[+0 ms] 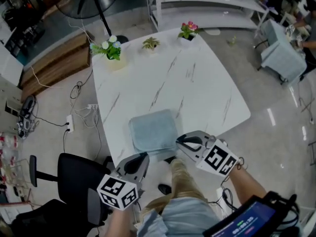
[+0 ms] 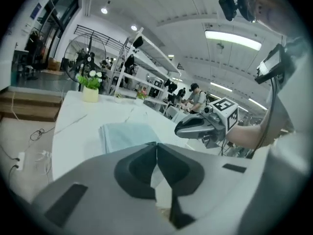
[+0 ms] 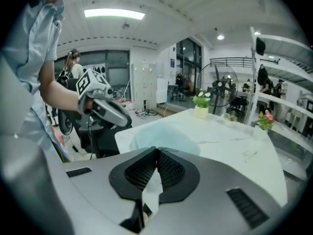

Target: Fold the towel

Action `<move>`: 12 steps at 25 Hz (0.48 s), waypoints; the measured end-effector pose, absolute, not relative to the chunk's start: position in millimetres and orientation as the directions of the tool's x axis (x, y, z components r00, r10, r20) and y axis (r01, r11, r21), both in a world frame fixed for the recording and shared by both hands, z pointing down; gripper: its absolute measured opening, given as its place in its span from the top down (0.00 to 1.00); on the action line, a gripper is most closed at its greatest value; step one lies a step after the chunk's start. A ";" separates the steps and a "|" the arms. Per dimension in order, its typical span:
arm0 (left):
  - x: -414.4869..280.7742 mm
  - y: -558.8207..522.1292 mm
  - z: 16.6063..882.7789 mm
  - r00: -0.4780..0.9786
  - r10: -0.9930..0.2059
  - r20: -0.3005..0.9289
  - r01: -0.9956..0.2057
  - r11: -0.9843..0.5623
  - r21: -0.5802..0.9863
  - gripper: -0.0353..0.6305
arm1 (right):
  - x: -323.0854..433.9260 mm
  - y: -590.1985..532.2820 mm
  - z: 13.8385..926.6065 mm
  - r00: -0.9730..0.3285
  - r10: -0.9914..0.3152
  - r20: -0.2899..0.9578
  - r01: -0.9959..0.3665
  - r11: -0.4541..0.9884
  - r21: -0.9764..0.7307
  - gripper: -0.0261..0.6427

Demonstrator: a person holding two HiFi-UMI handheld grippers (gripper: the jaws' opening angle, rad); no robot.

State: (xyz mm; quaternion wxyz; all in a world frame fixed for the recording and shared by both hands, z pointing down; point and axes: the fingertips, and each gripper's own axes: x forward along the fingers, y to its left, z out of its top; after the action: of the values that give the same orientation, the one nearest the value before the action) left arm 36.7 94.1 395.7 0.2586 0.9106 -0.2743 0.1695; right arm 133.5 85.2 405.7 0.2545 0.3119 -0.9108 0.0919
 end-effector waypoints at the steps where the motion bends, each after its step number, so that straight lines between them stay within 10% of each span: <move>1: 34.0 92.0 373.6 0.790 -0.444 0.423 -0.595 -0.720 0.356 0.93 | 138.1 79.2 383.6 -0.677 -0.557 0.481 -0.637 0.771 -0.002 0.93; 12: -3.7 70.3 108.8 0.596 -0.800 -0.074 -0.799 -0.600 0.049 0.93 | 129.1 66.5 132.4 -0.519 -0.854 -0.039 -0.851 0.512 0.115 0.93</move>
State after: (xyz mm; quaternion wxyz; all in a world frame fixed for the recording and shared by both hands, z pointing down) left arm -3.7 70.3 108.8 0.0053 0.8932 -0.4474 -0.0443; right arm 129.1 66.5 132.4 0.0110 0.4904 -0.8694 -0.0598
